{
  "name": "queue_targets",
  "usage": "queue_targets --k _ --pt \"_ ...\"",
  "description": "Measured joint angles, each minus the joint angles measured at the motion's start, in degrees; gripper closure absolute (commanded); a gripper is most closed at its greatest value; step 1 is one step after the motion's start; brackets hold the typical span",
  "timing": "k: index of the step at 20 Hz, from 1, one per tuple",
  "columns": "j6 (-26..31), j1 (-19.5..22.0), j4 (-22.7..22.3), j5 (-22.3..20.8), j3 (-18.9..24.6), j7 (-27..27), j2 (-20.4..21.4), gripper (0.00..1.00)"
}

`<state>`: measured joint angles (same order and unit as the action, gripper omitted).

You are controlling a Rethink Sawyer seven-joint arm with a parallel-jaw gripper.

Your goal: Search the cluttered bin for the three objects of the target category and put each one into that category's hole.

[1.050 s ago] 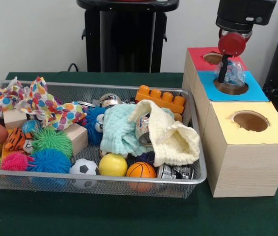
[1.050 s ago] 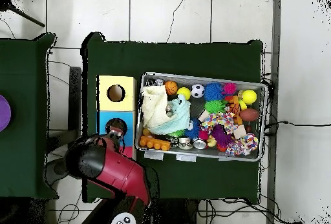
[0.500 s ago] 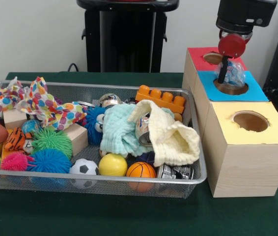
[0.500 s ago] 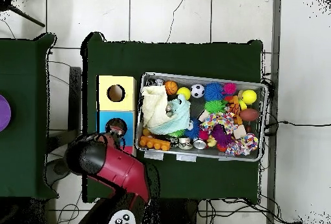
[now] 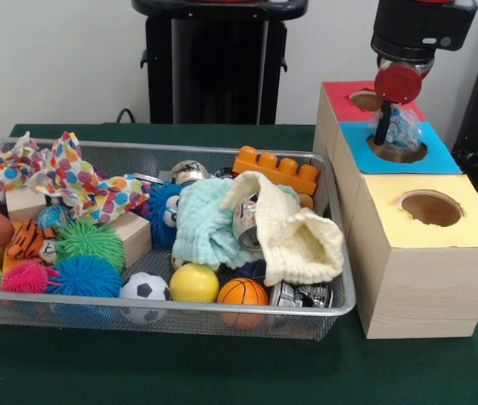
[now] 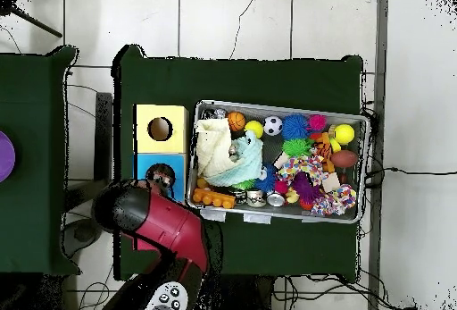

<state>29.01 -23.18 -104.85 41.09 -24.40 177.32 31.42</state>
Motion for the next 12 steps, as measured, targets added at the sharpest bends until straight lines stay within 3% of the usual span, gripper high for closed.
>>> queue_targets --k 12 --pt "8.6 0.0 5.1 0.0 -2.7 0.0 -3.4 1.0"
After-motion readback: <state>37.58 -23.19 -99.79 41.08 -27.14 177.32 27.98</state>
